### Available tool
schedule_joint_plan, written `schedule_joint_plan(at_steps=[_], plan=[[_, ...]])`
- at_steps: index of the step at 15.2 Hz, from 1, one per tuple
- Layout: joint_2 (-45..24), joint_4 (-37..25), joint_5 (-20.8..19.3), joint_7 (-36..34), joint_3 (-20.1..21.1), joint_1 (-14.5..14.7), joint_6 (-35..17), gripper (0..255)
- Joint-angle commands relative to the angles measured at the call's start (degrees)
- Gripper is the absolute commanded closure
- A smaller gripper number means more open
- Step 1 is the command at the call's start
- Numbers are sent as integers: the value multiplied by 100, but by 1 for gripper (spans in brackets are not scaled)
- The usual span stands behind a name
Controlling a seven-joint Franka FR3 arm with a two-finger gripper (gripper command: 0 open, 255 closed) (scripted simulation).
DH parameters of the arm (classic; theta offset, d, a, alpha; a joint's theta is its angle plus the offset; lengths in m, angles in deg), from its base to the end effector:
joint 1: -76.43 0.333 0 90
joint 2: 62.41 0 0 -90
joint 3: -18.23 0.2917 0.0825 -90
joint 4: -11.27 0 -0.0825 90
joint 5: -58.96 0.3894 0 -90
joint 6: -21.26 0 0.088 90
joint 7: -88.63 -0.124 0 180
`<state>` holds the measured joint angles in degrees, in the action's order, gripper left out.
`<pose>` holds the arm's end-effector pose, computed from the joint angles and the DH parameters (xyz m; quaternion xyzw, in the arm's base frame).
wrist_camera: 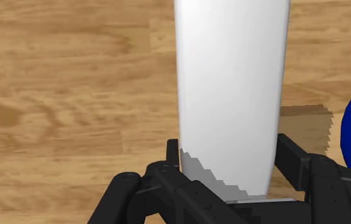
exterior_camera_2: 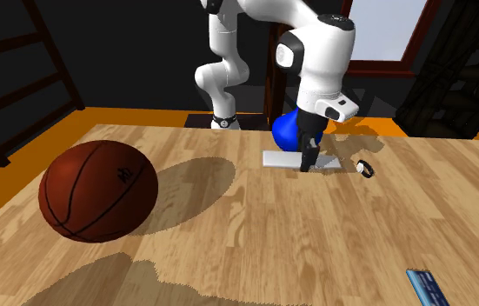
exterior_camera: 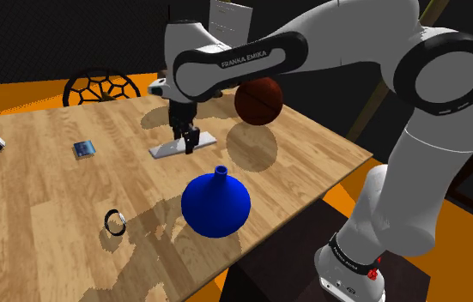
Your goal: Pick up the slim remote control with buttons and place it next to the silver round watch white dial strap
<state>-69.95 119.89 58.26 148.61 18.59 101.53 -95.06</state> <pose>0.5370 0.2546 0.3900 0.7329 0.6804 -0.0002 0.0053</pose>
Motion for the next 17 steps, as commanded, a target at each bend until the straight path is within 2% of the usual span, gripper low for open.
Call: schedule_joint_plan(at_steps=[1, 11, 17], plan=[[87, 138, -18, -278, 113, 150, -49, 255], [51, 85, -98, -1582, 677, 859, -12, 255], [-108, 356, -127, -1605, 673, 863, -441, 255]])
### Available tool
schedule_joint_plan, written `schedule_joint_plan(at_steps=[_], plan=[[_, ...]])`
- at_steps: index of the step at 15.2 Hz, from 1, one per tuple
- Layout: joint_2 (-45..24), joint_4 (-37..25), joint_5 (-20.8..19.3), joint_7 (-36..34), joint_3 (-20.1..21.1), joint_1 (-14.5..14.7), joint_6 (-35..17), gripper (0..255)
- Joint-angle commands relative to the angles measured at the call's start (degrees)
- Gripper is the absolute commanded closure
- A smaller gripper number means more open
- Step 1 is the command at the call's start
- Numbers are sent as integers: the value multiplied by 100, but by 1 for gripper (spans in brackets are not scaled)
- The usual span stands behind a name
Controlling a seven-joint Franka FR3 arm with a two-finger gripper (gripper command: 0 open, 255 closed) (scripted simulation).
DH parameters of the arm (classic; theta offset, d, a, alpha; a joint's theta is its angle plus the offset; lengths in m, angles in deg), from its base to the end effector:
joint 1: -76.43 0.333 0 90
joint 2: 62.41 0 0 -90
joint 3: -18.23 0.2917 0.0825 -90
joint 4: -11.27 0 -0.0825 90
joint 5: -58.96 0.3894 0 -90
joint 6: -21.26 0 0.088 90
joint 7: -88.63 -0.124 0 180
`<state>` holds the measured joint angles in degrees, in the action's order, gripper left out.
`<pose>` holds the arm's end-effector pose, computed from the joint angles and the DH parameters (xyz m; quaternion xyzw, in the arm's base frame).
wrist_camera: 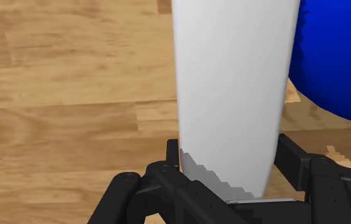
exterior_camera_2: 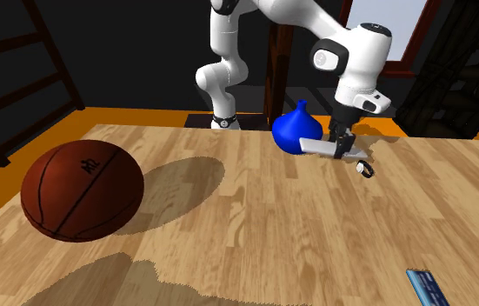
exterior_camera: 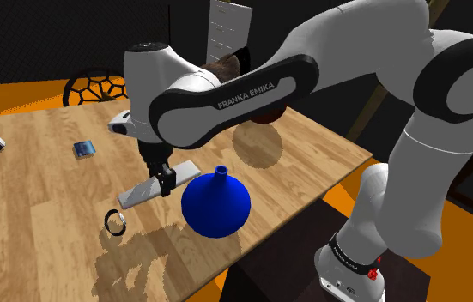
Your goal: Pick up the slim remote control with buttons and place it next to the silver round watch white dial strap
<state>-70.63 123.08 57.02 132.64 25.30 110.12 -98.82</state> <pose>0.4490 0.3825 0.3632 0.7333 0.6799 0.0009 0.0059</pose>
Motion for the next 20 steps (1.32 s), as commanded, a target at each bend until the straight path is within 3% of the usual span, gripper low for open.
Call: schedule_joint_plan(at_steps=[1, 11, 19, 20], plan=[[-70, 79, -8, -13, 1, 5, -136, 255], [-450, 428, -81, -67, -17, 19, -861, 255], [-450, 428, -80, -67, -19, 21, -861, 255], [-447, 430, -80, -66, -19, 20, -860, 0]])
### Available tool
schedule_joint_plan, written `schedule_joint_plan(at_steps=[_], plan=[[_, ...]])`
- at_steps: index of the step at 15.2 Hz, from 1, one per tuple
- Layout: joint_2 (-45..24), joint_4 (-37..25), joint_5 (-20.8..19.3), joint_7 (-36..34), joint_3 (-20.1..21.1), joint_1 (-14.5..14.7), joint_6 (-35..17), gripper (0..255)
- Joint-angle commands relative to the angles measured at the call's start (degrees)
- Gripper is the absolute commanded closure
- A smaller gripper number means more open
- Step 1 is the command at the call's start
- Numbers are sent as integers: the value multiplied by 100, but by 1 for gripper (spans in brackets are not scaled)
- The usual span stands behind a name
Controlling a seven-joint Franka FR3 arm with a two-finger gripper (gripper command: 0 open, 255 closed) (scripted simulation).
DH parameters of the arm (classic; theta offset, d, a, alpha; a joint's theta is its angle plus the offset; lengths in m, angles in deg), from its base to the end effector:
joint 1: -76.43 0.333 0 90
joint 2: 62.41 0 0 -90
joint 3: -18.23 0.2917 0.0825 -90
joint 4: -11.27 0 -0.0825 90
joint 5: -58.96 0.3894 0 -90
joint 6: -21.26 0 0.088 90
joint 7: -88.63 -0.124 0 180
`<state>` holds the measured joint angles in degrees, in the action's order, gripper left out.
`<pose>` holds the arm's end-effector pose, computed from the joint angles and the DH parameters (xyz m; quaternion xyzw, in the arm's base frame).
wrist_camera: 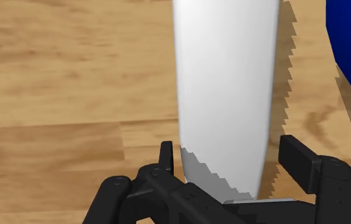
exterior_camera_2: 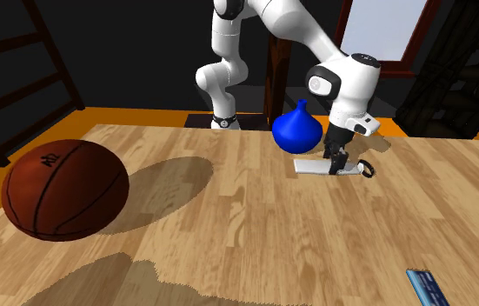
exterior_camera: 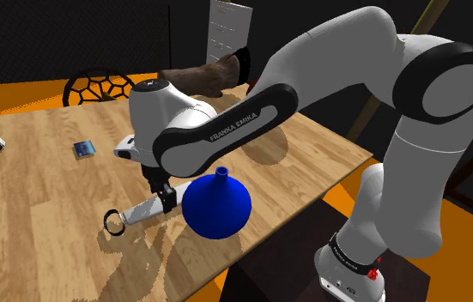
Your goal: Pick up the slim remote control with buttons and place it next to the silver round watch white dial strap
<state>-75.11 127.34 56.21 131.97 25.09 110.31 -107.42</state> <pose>0.4471 0.3815 0.2967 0.7335 0.6796 0.0000 0.0056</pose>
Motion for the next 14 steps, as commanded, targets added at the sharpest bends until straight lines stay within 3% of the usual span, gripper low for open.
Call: schedule_joint_plan(at_steps=[1, 5, 9, 14], plan=[[-3, 0, 0, 0, 2, 2, 1, 0], [-3, 1, 0, 0, 2, 2, -1, 0], [347, -310, 67, 44, 21, -7, 656, 0], [347, -310, 67, 44, 20, -7, 656, 0]])
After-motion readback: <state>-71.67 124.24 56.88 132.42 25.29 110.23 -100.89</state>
